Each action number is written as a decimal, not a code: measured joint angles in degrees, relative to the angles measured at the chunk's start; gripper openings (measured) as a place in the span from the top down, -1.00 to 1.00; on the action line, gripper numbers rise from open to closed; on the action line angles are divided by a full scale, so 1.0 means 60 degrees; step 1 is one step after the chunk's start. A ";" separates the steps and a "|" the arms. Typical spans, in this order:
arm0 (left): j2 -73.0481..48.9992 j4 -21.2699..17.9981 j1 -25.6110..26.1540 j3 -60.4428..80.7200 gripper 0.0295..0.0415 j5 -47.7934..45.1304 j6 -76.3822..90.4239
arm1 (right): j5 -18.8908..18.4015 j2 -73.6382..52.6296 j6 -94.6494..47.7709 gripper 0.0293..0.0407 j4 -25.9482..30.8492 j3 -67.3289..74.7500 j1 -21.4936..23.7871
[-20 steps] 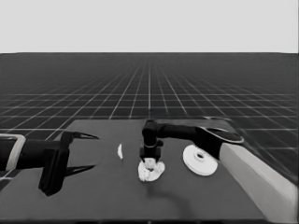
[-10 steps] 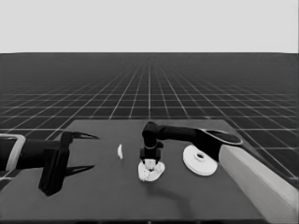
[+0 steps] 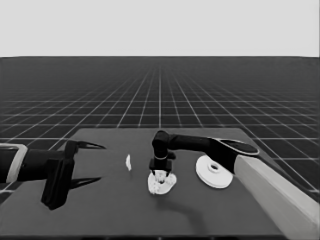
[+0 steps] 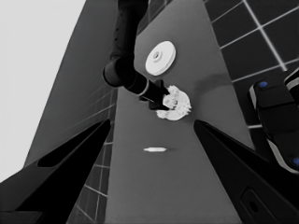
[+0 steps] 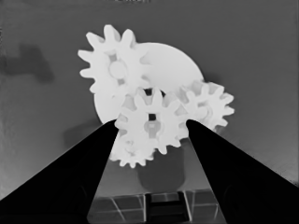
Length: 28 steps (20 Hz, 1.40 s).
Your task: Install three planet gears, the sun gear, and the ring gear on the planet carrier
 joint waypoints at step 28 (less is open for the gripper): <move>0.0000 0.0000 0.0000 0.0000 -0.49 0.0000 0.0000 | -0.0004 -0.0002 0.2800 0.72 0.0002 -0.0001 -0.0015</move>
